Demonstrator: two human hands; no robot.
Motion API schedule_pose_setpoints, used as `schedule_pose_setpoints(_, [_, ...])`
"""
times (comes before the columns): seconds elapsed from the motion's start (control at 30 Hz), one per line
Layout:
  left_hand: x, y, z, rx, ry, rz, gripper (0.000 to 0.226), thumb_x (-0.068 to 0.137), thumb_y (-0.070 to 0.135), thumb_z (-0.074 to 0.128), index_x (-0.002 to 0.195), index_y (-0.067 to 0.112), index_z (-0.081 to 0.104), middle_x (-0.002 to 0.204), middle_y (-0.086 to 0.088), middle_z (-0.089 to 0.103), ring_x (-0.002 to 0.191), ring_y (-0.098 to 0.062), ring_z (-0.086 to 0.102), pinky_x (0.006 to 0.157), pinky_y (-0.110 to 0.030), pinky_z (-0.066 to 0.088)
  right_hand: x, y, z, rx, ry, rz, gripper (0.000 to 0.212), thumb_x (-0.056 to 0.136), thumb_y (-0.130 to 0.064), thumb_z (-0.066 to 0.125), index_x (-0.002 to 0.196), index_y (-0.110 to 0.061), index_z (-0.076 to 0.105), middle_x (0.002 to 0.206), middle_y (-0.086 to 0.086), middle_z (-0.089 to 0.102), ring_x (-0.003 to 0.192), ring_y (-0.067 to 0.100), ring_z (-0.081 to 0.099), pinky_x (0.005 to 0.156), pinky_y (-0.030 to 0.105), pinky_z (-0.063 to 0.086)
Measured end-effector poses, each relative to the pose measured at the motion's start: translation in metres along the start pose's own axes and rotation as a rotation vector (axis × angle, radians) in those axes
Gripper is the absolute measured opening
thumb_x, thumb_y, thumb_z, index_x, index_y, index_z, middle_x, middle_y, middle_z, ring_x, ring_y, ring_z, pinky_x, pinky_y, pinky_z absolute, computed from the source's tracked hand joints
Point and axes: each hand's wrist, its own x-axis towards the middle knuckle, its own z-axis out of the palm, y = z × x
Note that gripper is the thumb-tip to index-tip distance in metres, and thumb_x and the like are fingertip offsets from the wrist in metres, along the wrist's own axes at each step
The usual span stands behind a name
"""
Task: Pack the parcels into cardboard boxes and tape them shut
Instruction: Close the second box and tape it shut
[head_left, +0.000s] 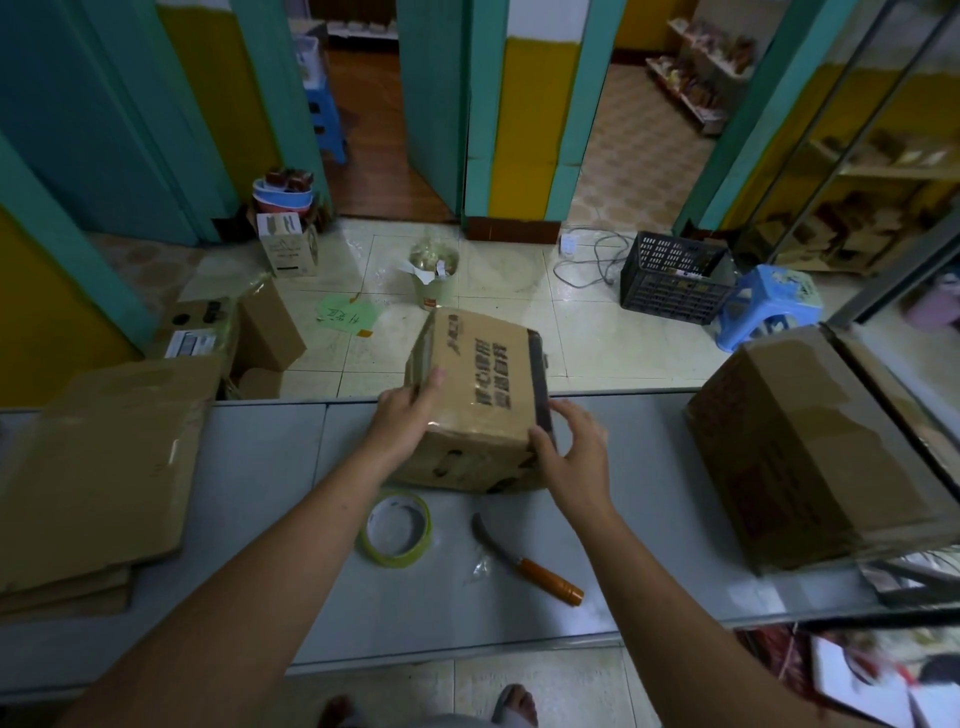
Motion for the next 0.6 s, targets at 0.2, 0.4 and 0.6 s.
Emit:
schedule_pose_setpoints(0.2, [-0.001,0.004,0.001,-0.094,-0.020,-0.012,0.047,0.098,0.050,0.068,0.141,0.036,0.055,0.122,0.015,0.066,0.114,-0.011,0.064,0.099,-0.034,0.050,-0.004,-0.010,0.007,0.383,-0.313,0.384,0.046,0.095,-0.053,0.067,0.120,-0.015,0.071,0.119,0.008,0.072,0.121,0.033,0.064,0.100,0.049,0.057])
schedule_pose_setpoints(0.4, [0.000,-0.011,-0.003,-0.254,-0.022,-0.026,0.043,0.101,0.047,0.065,0.141,0.031,0.061,0.133,0.008,0.069,0.123,-0.015,0.065,0.110,-0.041,0.051,-0.008,-0.026,0.006,0.489,-0.092,0.159,0.045,0.093,-0.051,0.072,0.119,-0.014,0.075,0.105,-0.006,0.077,0.108,0.014,0.070,0.090,0.032,0.058])
schedule_pose_setpoints(0.6, [0.003,-0.008,0.022,-0.111,0.024,0.029,0.061,0.091,0.055,0.066,0.149,0.048,0.045,0.141,-0.001,0.054,0.126,-0.021,0.060,0.106,-0.046,0.053,-0.006,-0.057,-0.011,-0.054,0.133,-0.090,0.063,0.086,-0.057,0.073,0.140,-0.025,0.064,0.130,-0.013,0.059,0.120,0.014,0.045,0.098,0.032,0.047])
